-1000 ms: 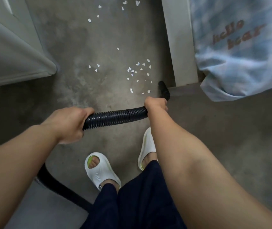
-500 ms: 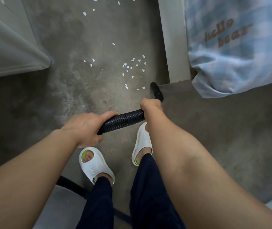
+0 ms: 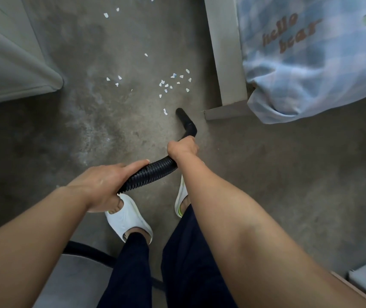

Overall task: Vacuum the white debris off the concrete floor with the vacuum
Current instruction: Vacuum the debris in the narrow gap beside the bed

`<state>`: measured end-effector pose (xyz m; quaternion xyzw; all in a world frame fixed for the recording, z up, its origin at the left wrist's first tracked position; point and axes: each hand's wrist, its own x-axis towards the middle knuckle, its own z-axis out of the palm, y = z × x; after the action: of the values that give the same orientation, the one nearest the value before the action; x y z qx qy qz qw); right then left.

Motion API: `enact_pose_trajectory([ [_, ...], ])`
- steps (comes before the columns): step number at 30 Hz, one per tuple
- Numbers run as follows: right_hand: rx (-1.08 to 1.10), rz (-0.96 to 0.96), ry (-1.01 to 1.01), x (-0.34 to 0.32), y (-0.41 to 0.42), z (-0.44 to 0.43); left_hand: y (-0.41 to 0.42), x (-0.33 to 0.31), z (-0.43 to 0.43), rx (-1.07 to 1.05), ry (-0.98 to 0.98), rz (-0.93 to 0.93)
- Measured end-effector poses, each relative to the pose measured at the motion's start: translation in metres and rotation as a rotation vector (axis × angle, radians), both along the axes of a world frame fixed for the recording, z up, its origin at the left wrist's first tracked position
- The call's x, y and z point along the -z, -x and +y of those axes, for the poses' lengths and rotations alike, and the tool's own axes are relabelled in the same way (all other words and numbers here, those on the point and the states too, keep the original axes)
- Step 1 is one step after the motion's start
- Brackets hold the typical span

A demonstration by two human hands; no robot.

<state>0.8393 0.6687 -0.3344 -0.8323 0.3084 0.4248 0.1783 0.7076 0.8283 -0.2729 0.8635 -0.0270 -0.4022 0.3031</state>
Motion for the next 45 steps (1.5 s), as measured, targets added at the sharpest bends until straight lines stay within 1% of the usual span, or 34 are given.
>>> enact_pose_trajectory([
  [6, -0.129, 0.001, -0.039, -0.004, 0.006, 0.013, 0.012, -0.017, 0.007, -0.044, -0.011, 0.004],
  [10, -0.101, -0.009, -0.041, -0.008, -0.009, 0.02, 0.002, -0.024, 0.004, -0.065, -0.053, 0.027],
  [14, -0.05, -0.079, 0.001, -0.005, -0.044, 0.013, -0.027, -0.013, -0.011, -0.086, -0.069, -0.04],
  [18, -0.049, -0.135, 0.028, 0.008, -0.073, 0.002, -0.052, 0.003, -0.026, -0.102, -0.088, -0.084],
  [23, -0.076, -0.165, 0.026, 0.021, -0.092, -0.001, -0.066, 0.014, -0.033, -0.129, -0.093, -0.085],
  [27, -0.163, -0.192, -0.012, 0.02, -0.096, 0.008, -0.065, 0.015, -0.031, -0.15, -0.076, -0.098],
  [30, -0.223, -0.183, -0.019, 0.013, -0.092, 0.01, -0.061, 0.009, -0.03, -0.15, -0.042, -0.065],
  [35, -0.349, -0.107, -0.017, -0.002, -0.079, 0.005, -0.05, -0.013, -0.03, -0.155, 0.027, 0.007],
  [37, -0.396, -0.092, -0.031, -0.007, -0.075, 0.01, -0.044, -0.021, -0.028, -0.164, 0.028, 0.01],
  [39, -0.398, -0.083, -0.043, -0.008, -0.072, 0.016, -0.04, -0.023, -0.026, -0.167, 0.027, 0.01],
  [43, -0.328, -0.094, -0.021, -0.006, -0.067, 0.028, -0.034, -0.023, -0.018, -0.198, 0.012, 0.015],
  [45, -0.341, -0.095, -0.018, -0.004, -0.067, 0.033, -0.033, -0.021, -0.016, -0.197, 0.002, 0.005],
])
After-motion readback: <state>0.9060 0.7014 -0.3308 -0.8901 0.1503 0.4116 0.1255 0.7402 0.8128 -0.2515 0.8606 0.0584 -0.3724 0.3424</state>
